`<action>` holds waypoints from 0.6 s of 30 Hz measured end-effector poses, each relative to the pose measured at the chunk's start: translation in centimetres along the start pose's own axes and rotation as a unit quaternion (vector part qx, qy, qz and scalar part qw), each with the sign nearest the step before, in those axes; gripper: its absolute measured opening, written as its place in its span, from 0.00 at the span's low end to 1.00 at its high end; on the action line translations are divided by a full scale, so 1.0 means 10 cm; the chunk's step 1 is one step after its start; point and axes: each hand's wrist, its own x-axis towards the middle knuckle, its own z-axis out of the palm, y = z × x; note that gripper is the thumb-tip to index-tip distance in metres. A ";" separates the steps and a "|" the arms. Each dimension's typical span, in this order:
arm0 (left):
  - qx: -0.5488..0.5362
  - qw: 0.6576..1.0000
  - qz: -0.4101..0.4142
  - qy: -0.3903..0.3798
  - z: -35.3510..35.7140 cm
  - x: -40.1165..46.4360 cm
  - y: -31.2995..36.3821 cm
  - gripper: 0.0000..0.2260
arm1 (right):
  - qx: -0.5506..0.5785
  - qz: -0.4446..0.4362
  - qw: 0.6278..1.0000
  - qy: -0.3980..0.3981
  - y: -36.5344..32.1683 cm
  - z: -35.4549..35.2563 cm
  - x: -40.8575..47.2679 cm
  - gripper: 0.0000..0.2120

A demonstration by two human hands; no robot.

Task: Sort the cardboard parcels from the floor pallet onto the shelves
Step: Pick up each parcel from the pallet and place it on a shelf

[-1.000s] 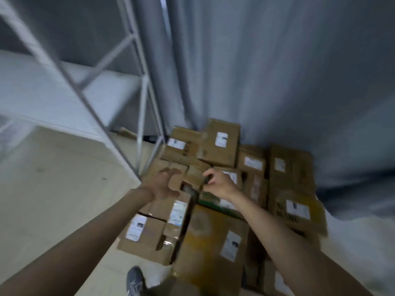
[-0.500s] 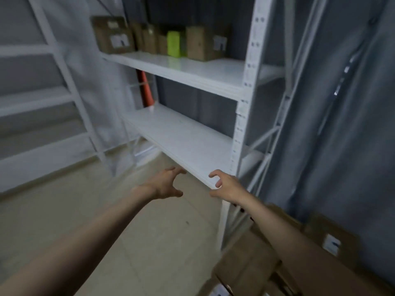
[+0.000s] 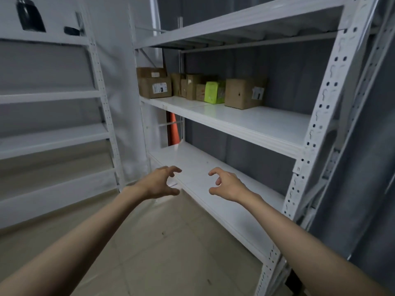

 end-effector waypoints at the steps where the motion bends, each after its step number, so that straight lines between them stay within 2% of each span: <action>1: 0.005 1.000 0.007 0.003 -0.04 0.13 -0.03 0.32 | -0.003 -0.004 1.000 0.008 -0.03 -0.03 0.13 0.26; 7: 0.033 0.998 0.053 0.020 -0.35 1.19 -0.10 0.31 | 0.005 -0.031 0.997 0.064 -0.13 -0.38 1.08 0.27; 12: 0.054 0.995 0.086 0.022 -0.64 2.07 -0.08 0.31 | 0.037 -0.042 0.989 0.136 -0.12 -0.79 1.95 0.22; 18: 0.021 0.990 0.119 0.079 -0.81 2.91 -0.19 0.28 | 0.049 -0.049 0.978 0.195 -0.08 -1.06 2.80 0.20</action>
